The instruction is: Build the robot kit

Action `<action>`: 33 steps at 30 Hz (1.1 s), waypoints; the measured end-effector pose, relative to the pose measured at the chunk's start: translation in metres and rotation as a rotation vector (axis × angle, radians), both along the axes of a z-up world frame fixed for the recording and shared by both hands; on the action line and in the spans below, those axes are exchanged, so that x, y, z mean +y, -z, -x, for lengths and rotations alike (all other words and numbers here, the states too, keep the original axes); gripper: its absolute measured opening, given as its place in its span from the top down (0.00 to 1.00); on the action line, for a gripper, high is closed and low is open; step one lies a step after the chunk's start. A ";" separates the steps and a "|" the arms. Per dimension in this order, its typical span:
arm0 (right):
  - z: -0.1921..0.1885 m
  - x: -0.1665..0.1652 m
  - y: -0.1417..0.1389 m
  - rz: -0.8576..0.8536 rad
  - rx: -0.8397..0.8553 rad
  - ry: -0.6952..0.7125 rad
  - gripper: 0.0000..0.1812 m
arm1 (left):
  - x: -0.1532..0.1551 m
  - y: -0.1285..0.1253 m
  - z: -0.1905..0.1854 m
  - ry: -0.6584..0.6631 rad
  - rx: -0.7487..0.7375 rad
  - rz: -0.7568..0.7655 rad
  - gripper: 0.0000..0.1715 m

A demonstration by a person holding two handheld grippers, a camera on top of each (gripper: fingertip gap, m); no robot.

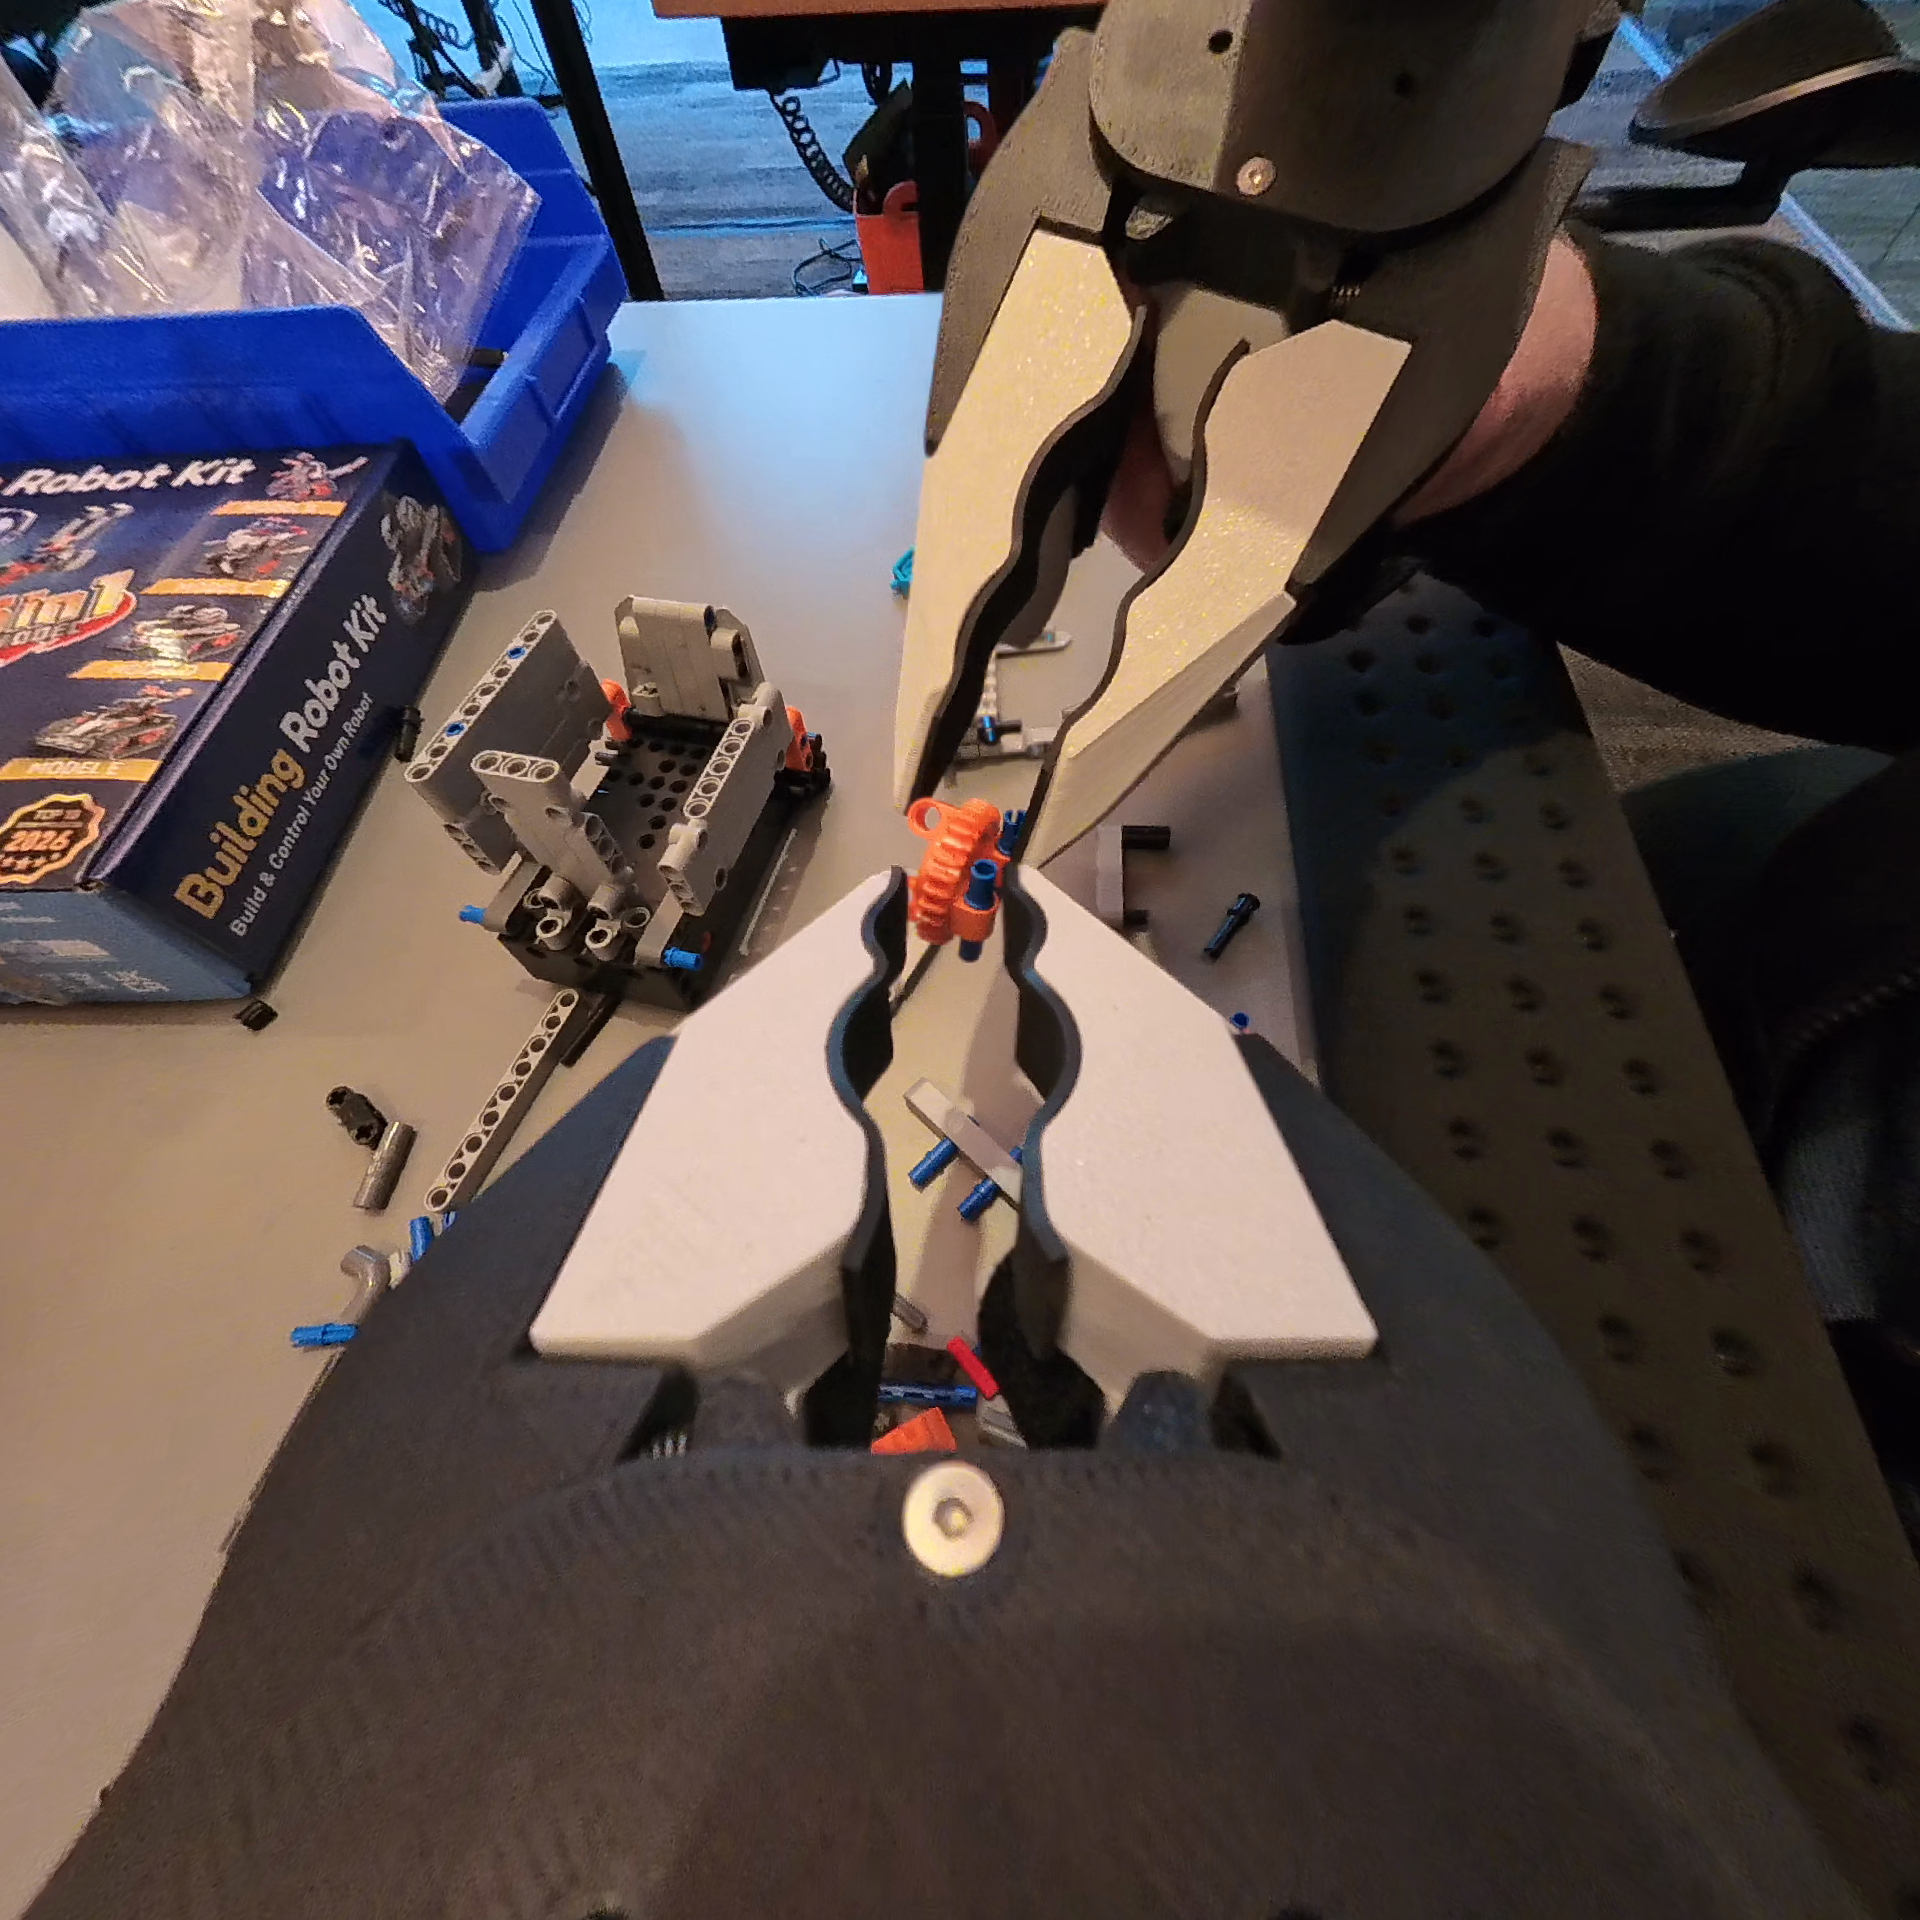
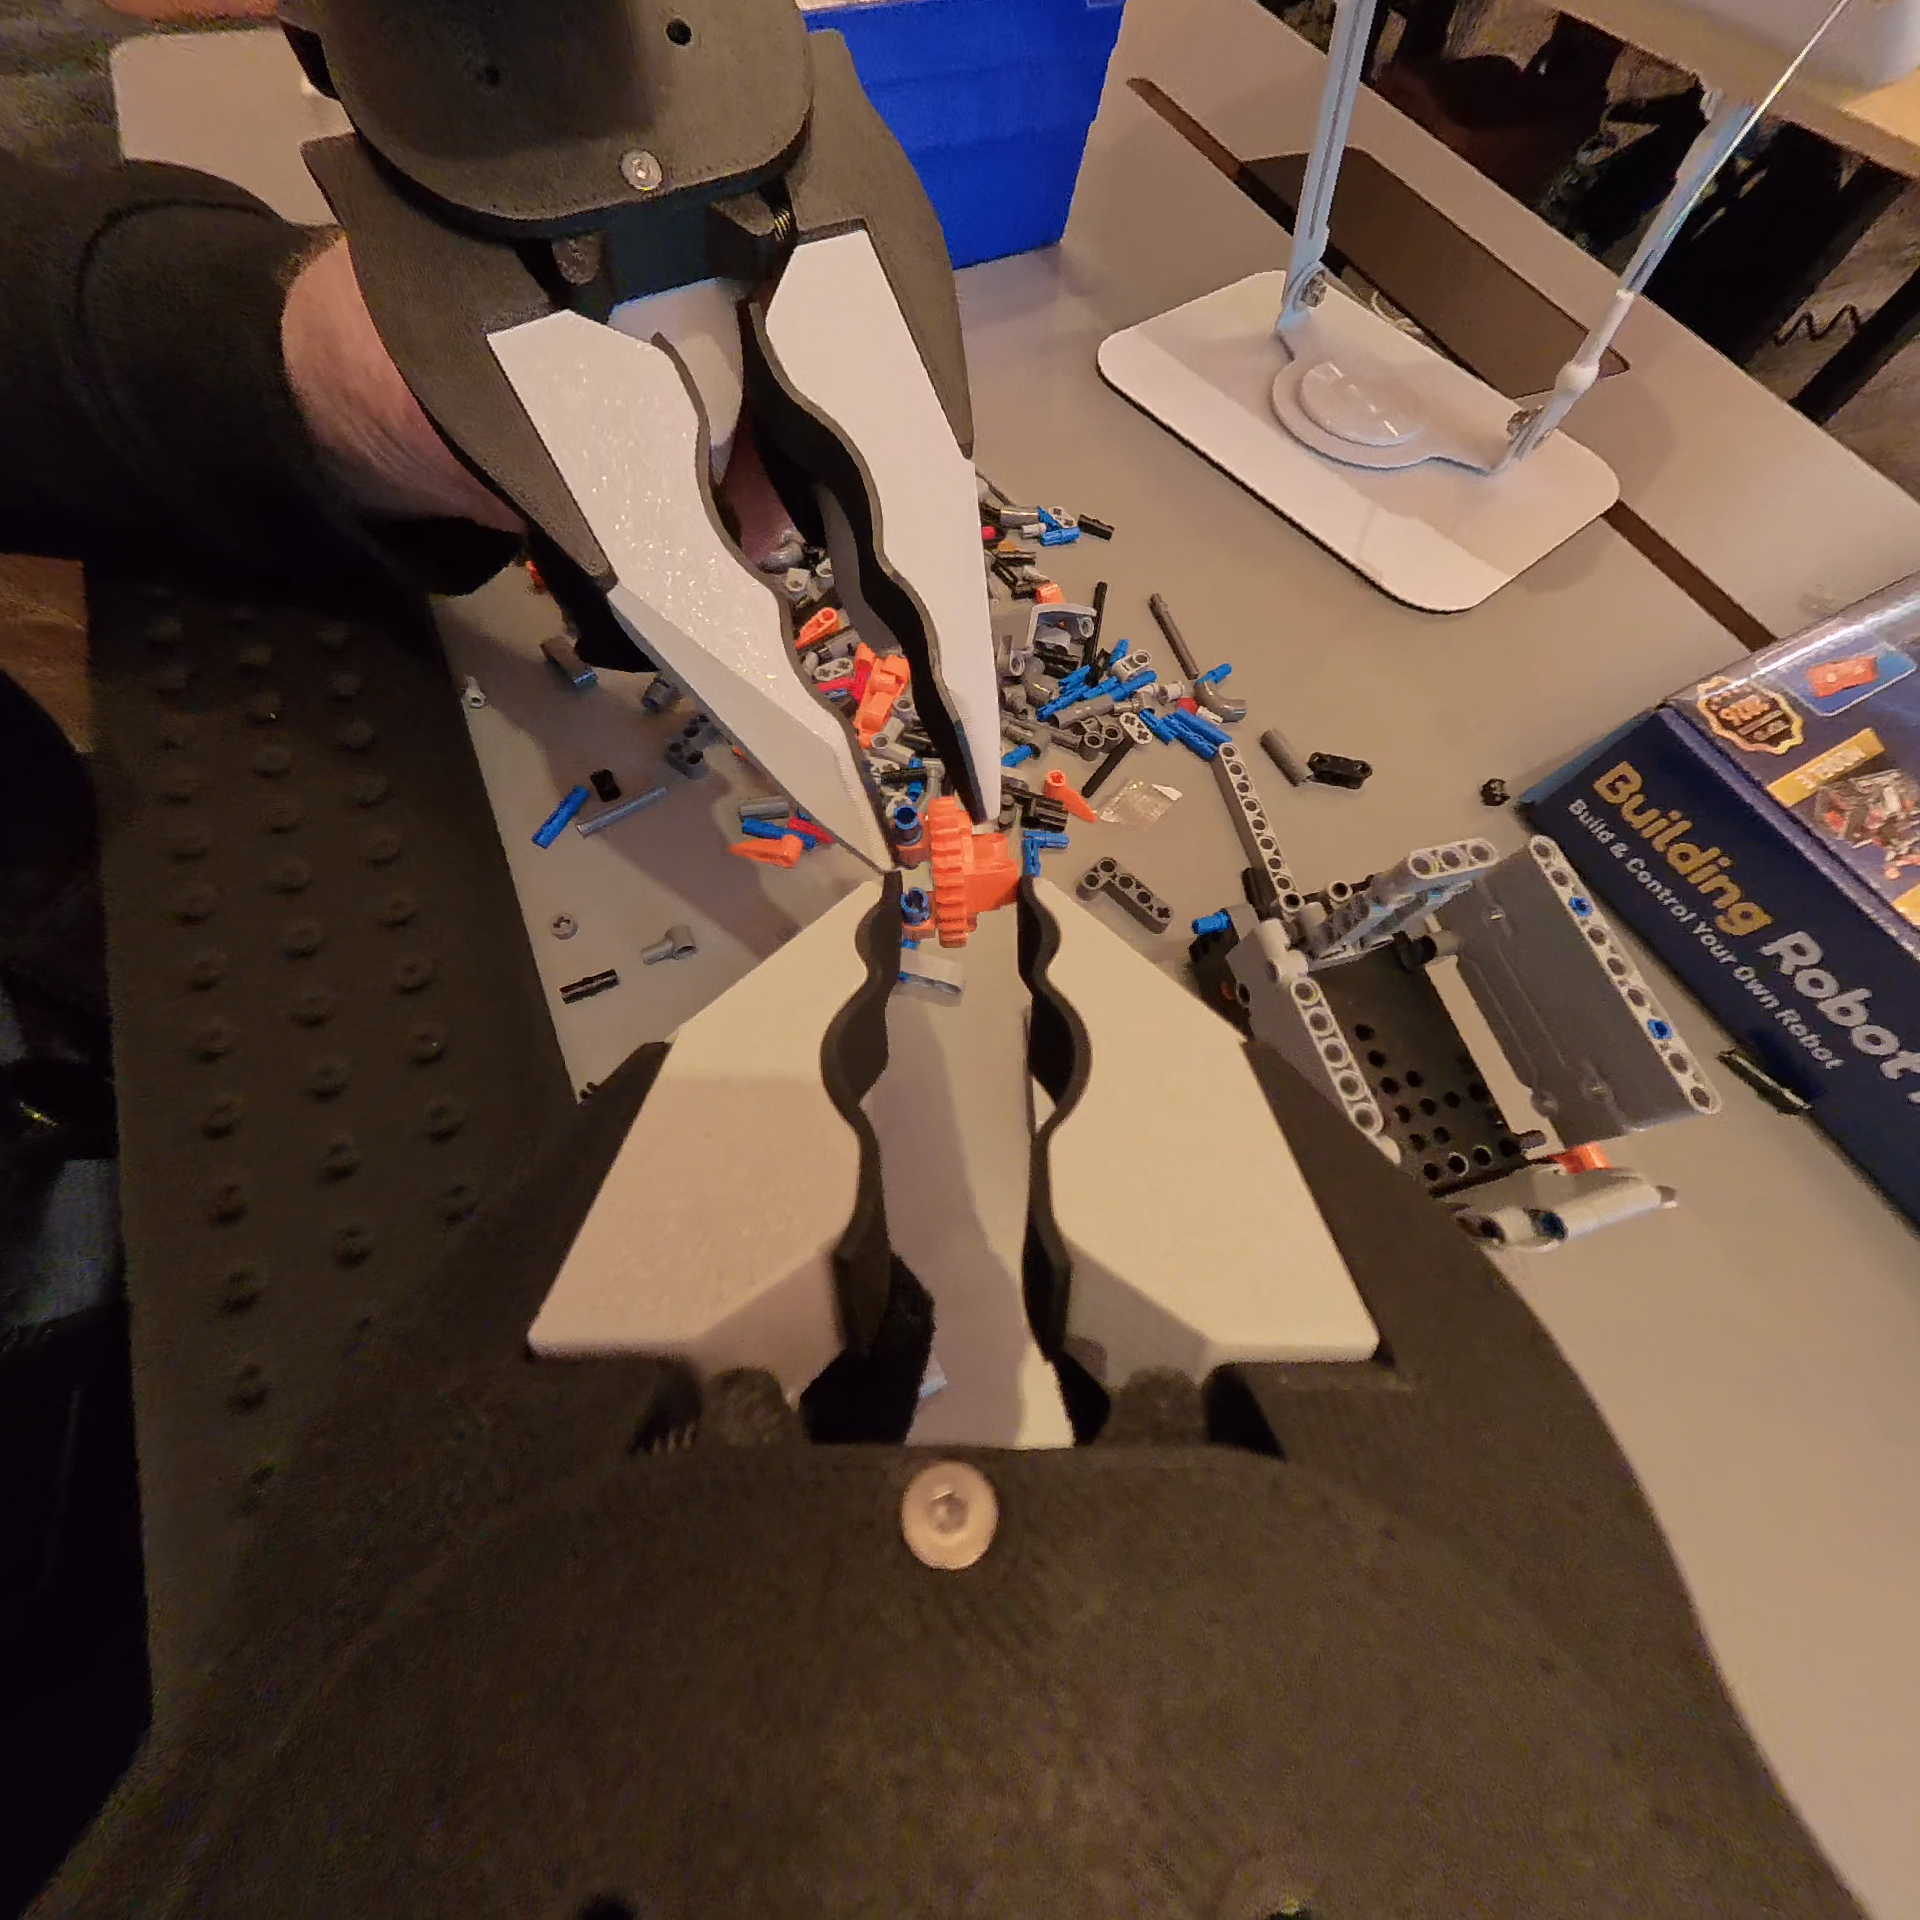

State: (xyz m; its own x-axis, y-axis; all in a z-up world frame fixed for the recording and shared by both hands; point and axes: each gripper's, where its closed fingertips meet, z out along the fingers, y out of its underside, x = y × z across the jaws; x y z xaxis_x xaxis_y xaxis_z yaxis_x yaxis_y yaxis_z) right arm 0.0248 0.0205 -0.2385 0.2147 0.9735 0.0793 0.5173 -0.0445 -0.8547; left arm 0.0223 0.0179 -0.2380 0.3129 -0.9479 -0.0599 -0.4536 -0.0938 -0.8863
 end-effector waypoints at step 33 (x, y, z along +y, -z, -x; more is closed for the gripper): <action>-0.106 -0.019 0.090 0.077 -0.409 0.130 0.87 | 0.010 -0.115 0.054 -0.023 -0.461 0.092 0.22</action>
